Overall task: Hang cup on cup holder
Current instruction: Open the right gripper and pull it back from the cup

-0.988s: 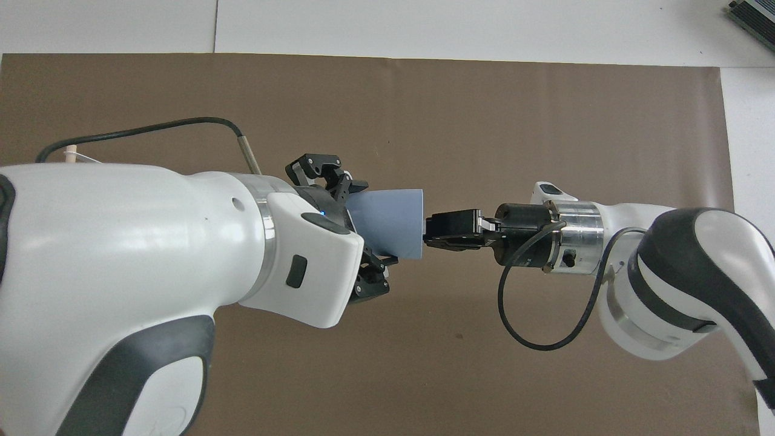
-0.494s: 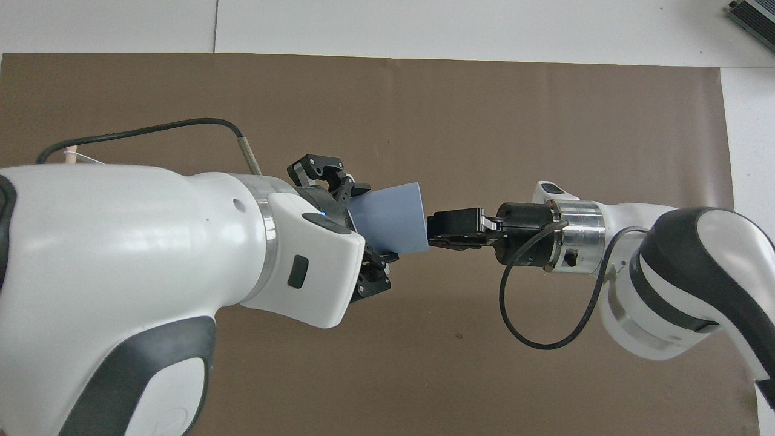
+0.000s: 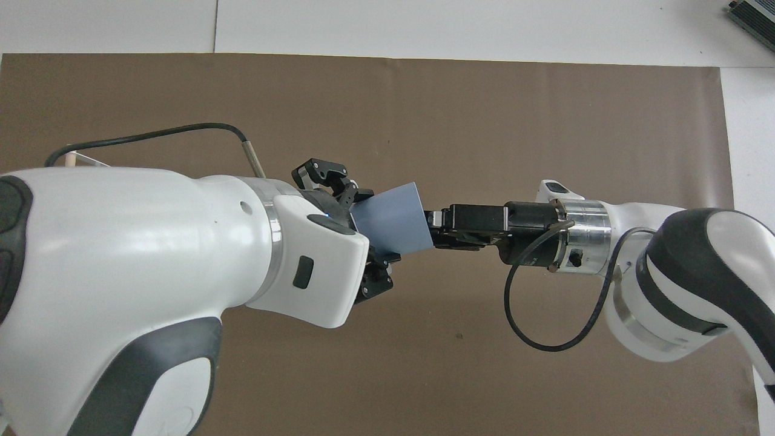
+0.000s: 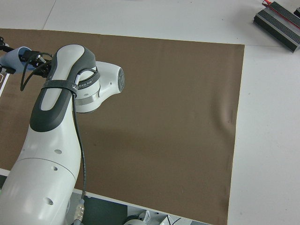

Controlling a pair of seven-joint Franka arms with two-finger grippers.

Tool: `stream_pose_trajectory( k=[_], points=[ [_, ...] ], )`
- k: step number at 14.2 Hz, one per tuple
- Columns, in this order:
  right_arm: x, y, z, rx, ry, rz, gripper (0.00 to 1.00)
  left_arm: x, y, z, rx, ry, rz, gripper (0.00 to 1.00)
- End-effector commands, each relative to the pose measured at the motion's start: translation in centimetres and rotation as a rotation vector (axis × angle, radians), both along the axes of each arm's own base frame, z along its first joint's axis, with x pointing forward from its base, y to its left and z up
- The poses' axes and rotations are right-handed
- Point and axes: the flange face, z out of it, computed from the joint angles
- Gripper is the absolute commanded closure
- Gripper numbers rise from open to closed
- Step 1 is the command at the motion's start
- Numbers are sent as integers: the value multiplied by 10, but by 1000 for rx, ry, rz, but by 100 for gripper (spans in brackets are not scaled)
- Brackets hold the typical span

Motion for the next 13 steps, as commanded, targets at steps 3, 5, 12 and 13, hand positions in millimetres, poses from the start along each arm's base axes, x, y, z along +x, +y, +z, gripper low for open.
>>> stream_pose_trajectory(
  k=[3,5,12,13],
  points=[
    [7,-41,-4,-102,-20,-23,0,-5,3,-5,73,-11,33,100],
    [12,-74,-8,-209,-44,-24,0,-7,6,-10,134,-3,27,100],
    [39,-138,33,-740,-66,-37,0,12,70,-34,502,-4,80,100],
    [40,-143,32,-852,-89,-11,0,14,77,-41,549,3,87,100]
  ],
)
